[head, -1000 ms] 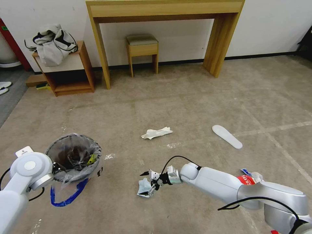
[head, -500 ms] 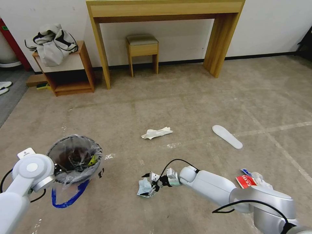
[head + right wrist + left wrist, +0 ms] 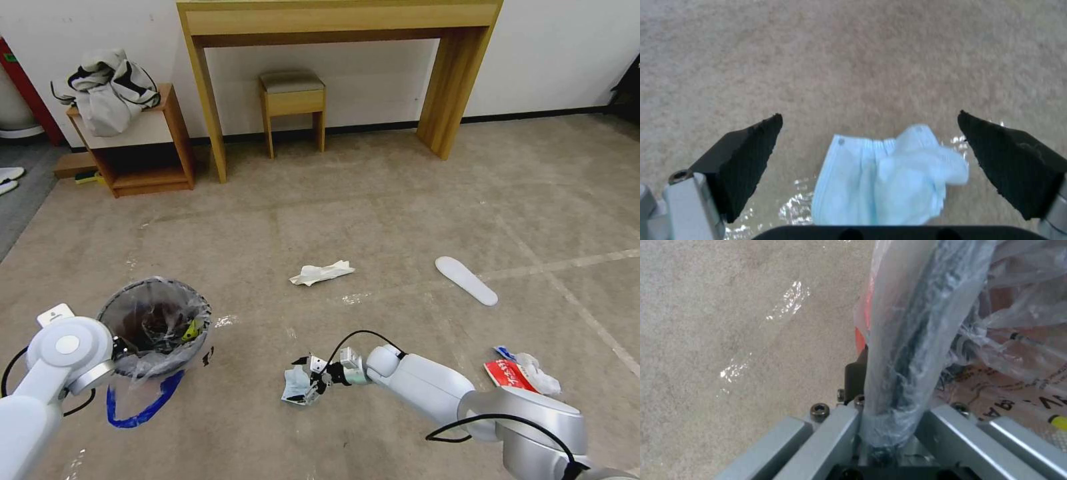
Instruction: Pick up the trash bin and place the garbage on the floor into it.
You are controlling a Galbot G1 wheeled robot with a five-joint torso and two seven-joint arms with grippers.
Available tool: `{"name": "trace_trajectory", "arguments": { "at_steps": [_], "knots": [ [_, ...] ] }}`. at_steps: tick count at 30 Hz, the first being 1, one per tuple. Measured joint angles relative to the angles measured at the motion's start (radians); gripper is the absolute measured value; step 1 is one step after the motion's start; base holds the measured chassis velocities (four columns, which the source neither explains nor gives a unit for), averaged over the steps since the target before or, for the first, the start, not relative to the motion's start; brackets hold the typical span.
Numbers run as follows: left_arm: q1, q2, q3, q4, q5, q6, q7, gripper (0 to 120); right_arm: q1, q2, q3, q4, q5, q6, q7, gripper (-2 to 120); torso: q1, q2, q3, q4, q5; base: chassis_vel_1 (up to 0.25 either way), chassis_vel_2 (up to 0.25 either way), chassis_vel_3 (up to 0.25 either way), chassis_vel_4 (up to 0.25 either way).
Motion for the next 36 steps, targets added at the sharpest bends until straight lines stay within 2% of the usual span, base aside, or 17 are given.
{"name": "trace_trajectory", "arguments": {
  "at_steps": [7,19,36],
  "knots": [
    [-0.009,-0.001,0.011,0.007,0.003,0.000,0.000,0,-0.015,0.005,0.022,-0.035,-0.010,0.002,-0.003,100,0.000,0.000,0.000,0.0000,0.0000,0.000,0.000,0.000,0.000],
    [-0.018,-0.010,0.031,0.012,0.011,-0.001,0.004,0,-0.026,0.055,0.081,-0.197,-0.035,0.032,-0.052,100,0.000,0.000,0.000,0.0000,0.0000,0.000,0.000,0.000,0.000],
    [-0.022,-0.014,0.047,0.010,0.020,-0.002,0.006,0,0.011,0.095,0.125,-0.258,-0.046,0.045,-0.073,100,0.000,0.000,0.000,0.0000,-0.0001,0.000,0.000,0.000,0.000]
  ]
}}
